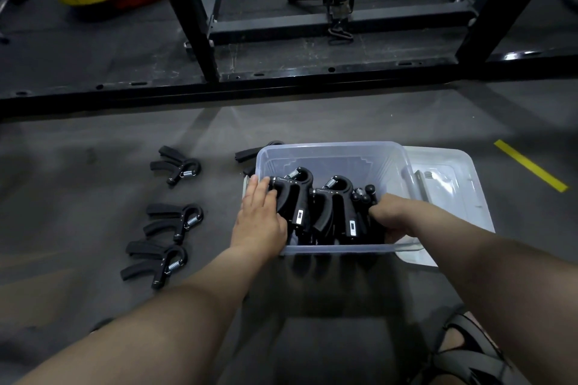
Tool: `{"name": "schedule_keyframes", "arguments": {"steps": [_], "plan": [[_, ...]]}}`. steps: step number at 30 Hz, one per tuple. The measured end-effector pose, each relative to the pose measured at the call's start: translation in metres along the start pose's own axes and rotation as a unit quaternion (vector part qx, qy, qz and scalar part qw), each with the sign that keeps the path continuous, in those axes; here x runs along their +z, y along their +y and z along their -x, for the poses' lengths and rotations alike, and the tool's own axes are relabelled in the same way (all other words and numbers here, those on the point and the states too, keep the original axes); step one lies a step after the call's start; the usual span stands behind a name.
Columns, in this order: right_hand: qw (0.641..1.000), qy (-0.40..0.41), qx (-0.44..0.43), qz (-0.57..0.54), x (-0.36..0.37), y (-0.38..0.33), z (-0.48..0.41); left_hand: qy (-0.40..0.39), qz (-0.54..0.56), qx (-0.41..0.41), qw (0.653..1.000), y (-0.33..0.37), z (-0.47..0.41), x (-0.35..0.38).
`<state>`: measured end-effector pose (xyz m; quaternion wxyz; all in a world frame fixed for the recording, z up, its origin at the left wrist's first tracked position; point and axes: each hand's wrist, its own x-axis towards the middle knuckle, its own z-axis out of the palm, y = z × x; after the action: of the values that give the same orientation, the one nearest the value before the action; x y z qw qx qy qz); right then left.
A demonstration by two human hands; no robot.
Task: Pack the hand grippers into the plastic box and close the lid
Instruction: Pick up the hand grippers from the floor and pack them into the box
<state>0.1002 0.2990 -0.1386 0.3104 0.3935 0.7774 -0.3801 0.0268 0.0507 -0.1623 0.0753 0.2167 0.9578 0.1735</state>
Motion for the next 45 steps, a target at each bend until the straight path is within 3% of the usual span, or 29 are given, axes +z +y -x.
{"name": "schedule_keyframes", "arguments": {"steps": [7,11,16,21,24,28,35,45], "plan": [[0.963,0.013,0.018,0.269,-0.003,-0.018,0.012,-0.002,-0.001,0.005,1.0,-0.001,0.0,-0.002],[0.952,-0.003,0.049,0.303,-0.005,-0.017,0.007,-0.013,0.002,0.004,1.0,-0.002,0.001,-0.003],[0.921,-0.01,0.011,0.39,0.016,-0.015,0.002,-0.017,0.002,0.001,1.0,-0.001,0.002,-0.004],[0.908,-0.048,0.037,0.415,0.014,-0.016,-0.008,-0.012,0.008,0.001,1.0,-0.001,0.001,-0.004],[0.918,-0.005,0.029,0.396,0.007,-0.023,-0.005,-0.009,0.008,0.001,1.0,-0.001,0.001,-0.003],[0.959,0.084,-0.041,0.269,0.003,-0.02,-0.024,-0.018,0.01,-0.006,1.0,0.0,0.002,-0.005],[0.946,0.114,-0.113,0.281,-0.004,-0.008,-0.024,-0.019,0.006,-0.001,1.0,-0.002,0.0,-0.004],[0.948,0.123,-0.1,0.275,-0.001,-0.005,-0.029,-0.057,0.021,0.002,0.998,0.001,0.002,-0.011]]}}
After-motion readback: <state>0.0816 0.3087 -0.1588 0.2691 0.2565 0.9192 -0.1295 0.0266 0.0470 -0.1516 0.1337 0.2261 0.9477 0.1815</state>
